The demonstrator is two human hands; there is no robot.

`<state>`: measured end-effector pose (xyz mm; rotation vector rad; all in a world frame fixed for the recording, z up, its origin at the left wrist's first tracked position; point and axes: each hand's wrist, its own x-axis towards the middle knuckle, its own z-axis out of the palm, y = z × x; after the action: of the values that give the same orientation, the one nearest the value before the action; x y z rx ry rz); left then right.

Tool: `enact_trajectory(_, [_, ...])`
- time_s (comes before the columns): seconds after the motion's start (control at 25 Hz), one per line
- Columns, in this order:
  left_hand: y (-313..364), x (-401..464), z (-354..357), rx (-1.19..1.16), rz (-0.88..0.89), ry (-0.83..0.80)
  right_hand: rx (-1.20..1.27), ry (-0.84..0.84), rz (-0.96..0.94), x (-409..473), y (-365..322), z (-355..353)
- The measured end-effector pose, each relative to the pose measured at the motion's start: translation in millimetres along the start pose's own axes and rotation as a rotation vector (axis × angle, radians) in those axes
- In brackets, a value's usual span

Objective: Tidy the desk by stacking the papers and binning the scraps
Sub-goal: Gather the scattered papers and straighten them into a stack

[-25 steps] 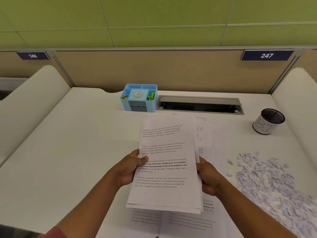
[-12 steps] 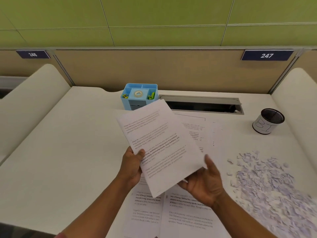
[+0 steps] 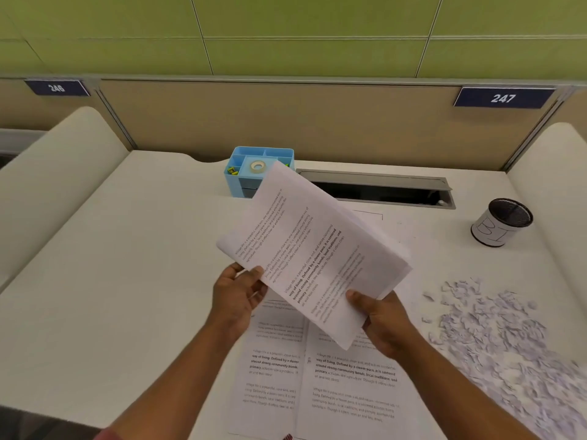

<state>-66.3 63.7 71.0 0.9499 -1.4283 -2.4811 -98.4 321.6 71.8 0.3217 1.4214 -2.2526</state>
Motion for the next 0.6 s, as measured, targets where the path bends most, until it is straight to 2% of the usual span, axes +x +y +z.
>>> enact_trajectory(0.12, [18, 15, -28, 0.150, 0.058, -0.046, -0.122, -0.014, -0.047, 8, -13, -25])
enact_trajectory(0.32, [23, 20, -42, 0.622, 0.234, -0.110, -0.295, -0.087, -0.124, 15, -24, -45])
enact_trajectory(0.44, [7, 16, -43, 0.711, 0.257, -0.116, -0.389, -0.097, -0.156, 16, -17, -50])
enact_trajectory(0.6, [-9, 10, -46, 0.762, 0.296, -0.130, -0.500, -0.026, -0.092, 13, -4, -55])
